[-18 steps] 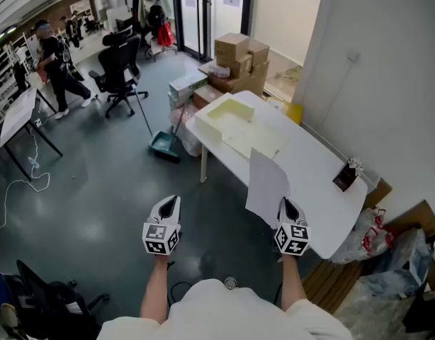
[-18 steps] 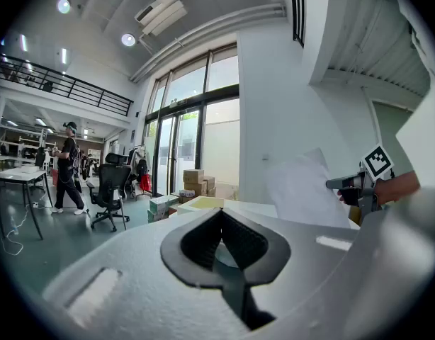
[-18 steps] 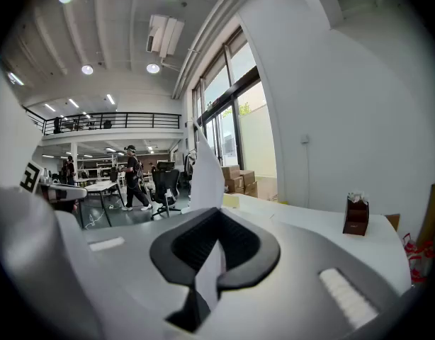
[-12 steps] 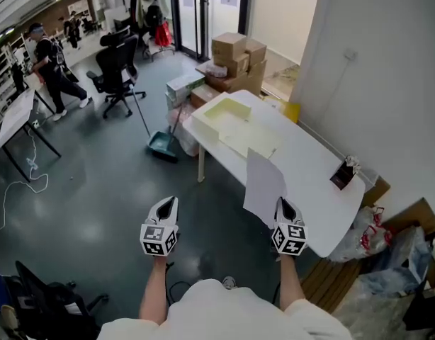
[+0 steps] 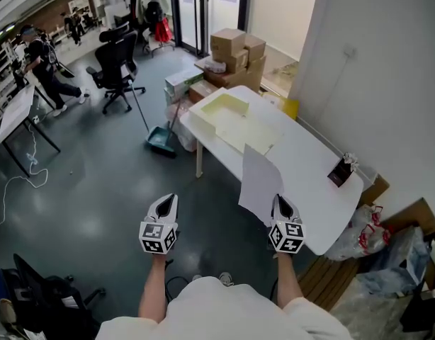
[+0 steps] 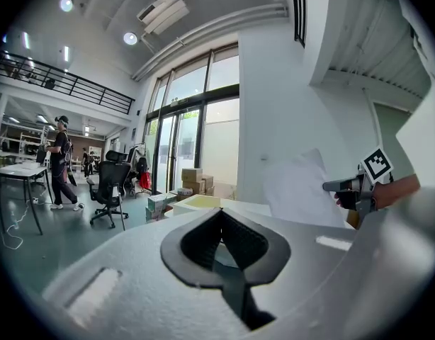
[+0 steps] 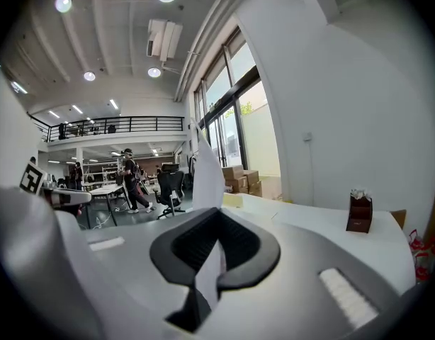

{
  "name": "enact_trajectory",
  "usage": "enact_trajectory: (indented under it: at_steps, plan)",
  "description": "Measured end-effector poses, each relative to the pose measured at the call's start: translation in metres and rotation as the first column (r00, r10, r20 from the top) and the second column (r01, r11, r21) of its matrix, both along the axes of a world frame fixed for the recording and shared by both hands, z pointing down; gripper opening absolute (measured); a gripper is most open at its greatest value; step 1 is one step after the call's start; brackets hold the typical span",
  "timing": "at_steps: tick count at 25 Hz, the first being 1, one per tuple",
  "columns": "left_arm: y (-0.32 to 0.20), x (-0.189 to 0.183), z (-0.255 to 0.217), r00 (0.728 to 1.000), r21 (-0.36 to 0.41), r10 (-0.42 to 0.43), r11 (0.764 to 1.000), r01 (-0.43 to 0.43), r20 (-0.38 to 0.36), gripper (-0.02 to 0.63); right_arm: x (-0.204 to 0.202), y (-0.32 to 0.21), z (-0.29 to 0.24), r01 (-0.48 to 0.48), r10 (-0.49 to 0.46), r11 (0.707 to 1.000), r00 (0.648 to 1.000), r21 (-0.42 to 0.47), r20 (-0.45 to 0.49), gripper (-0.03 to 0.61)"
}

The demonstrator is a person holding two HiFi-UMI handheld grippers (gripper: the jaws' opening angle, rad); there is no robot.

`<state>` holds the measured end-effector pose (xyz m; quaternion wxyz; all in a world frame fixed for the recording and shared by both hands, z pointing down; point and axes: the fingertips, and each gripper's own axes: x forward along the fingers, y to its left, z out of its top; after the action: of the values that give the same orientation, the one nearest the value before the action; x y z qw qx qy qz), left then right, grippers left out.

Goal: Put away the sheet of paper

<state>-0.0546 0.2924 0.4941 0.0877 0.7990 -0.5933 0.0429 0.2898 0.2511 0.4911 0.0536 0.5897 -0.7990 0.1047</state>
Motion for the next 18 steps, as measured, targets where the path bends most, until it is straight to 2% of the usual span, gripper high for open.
enact_trajectory:
  at_steps: [10, 18]
  plan:
    - [0.0, 0.022, -0.002, 1.0, -0.001, -0.028, 1.0, 0.028, 0.007, 0.003, 0.008, -0.008, -0.001, 0.051, -0.051, 0.999, 0.998, 0.004, 0.025, 0.002]
    - [-0.002, 0.035, 0.011, 1.0, -0.033, -0.024, 0.999, 0.024, 0.009, 0.003, 0.011, -0.016, 0.01, 0.064, -0.063, 0.998, 0.997, -0.018, 0.038, 0.002]
